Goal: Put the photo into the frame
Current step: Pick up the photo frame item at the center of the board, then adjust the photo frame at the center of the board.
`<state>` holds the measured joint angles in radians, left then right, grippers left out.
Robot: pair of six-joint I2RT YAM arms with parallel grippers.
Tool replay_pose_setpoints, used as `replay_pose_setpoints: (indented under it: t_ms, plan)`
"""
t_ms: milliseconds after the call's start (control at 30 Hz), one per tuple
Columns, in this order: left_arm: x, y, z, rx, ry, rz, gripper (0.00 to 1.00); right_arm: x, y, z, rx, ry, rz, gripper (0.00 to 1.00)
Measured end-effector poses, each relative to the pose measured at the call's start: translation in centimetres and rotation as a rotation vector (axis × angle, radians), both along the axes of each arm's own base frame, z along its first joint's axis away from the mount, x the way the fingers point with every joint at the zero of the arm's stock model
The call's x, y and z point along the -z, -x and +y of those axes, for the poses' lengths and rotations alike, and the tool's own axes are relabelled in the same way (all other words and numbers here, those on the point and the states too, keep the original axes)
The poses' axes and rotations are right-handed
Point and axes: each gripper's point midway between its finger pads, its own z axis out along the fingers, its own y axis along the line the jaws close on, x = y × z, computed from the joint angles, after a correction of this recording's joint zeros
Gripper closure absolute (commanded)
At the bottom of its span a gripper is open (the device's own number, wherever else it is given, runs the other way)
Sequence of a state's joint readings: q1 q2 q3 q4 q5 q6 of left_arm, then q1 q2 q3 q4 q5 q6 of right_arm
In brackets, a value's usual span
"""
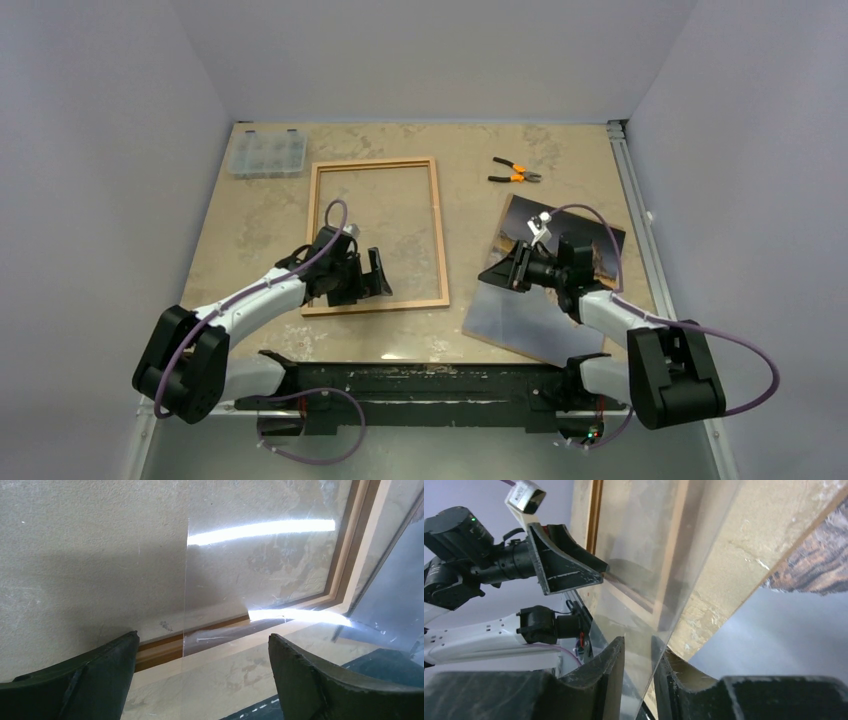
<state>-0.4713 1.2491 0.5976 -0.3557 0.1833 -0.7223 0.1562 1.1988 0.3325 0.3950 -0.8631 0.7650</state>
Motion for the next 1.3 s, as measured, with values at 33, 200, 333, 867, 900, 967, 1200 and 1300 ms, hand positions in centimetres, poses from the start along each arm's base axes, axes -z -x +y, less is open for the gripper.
replay_pose_setpoints:
  t_ms: [33,200,333,867,900,967,1200,1300]
  plan:
    - [0.0,0.0,0.0,0.001,0.001,0.001,0.03,0.3,0.1,0.0,-0.001,0.002,0.017,0.83]
    - [0.0,0.1,-0.1,0.004,0.006,0.002,0.02,1.5,0.7,-0.1,-0.009,0.019,0.088,1.0]
    - [-0.4,0.2,-0.2,0.008,0.016,-0.005,0.02,1.1,0.6,-0.1,-0.019,0.028,0.104,1.0]
    - [-4.5,0.4,-2.5,0.095,0.028,-0.094,0.03,-12.7,-1.1,-2.4,0.152,0.142,-0.174,1.0]
    - [-4.8,0.3,-2.9,0.105,0.022,-0.099,0.02,-13.6,-1.2,-2.8,0.176,0.158,-0.193,1.0]
    - [-5.3,-0.1,-4.0,0.128,0.012,-0.105,0.03,-15.1,-1.3,-3.7,0.226,0.196,-0.219,1.0]
    - [-5.4,-0.8,-8.3,0.218,-0.006,-0.087,0.04,-17.5,-1.6,-7.9,0.42,0.391,-0.243,1.0]
    - [-5.3,-0.8,-10.6,0.261,-0.012,-0.076,0.04,-17.6,-1.4,-9.6,0.485,0.469,-0.235,1.0]
